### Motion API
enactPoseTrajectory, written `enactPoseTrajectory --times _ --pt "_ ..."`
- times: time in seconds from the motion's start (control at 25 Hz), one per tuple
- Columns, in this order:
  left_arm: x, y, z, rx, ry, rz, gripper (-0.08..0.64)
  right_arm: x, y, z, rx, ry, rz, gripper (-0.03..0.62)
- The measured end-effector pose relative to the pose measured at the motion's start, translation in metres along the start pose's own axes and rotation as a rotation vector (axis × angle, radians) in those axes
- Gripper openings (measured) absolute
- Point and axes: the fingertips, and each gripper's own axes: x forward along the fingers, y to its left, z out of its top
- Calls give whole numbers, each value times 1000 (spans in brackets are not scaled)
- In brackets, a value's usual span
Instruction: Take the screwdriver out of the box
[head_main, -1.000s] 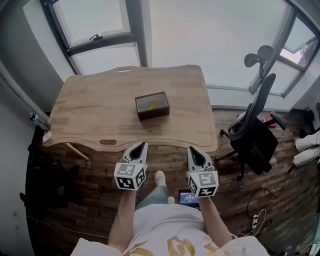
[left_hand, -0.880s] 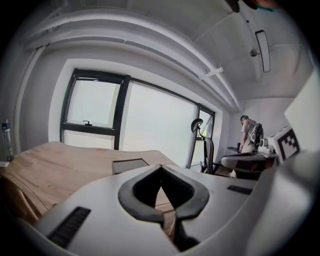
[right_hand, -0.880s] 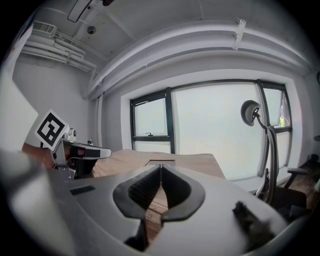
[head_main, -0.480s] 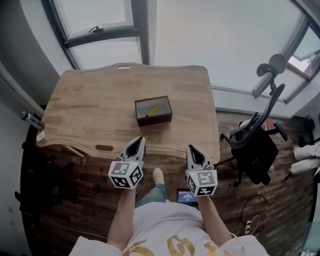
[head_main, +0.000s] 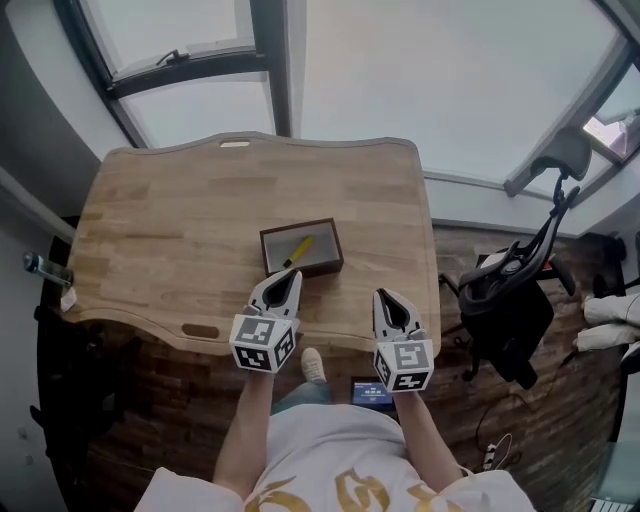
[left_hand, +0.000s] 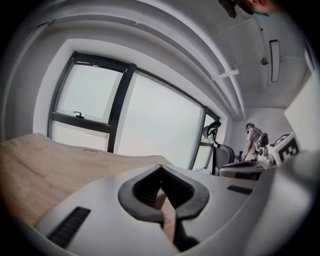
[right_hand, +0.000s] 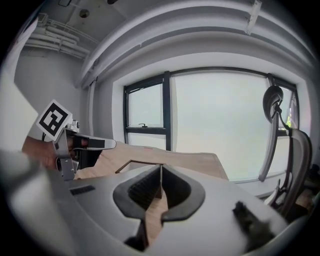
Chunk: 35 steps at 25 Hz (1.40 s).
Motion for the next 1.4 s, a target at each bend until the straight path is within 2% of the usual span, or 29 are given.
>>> enactPoseTrajectory --times 0.32,0.52,0.6,0.88,1.4 --pt "39 49 8 -18 50 22 12 59 -4 17 -4 10 3 34" --pt "65 71 5 22 80 31 12 85 -7 19 -6 10 -12 34" --pt "73 72 4 40 95 24 12 90 -10 18 -5 13 -20 34" --pt "87 68 -3 35 128 0 14 92 -14 16 -19 36 -30 34" --pt "115 74 -8 33 171 2 14 112 -34 16 -6 56 -28 34"
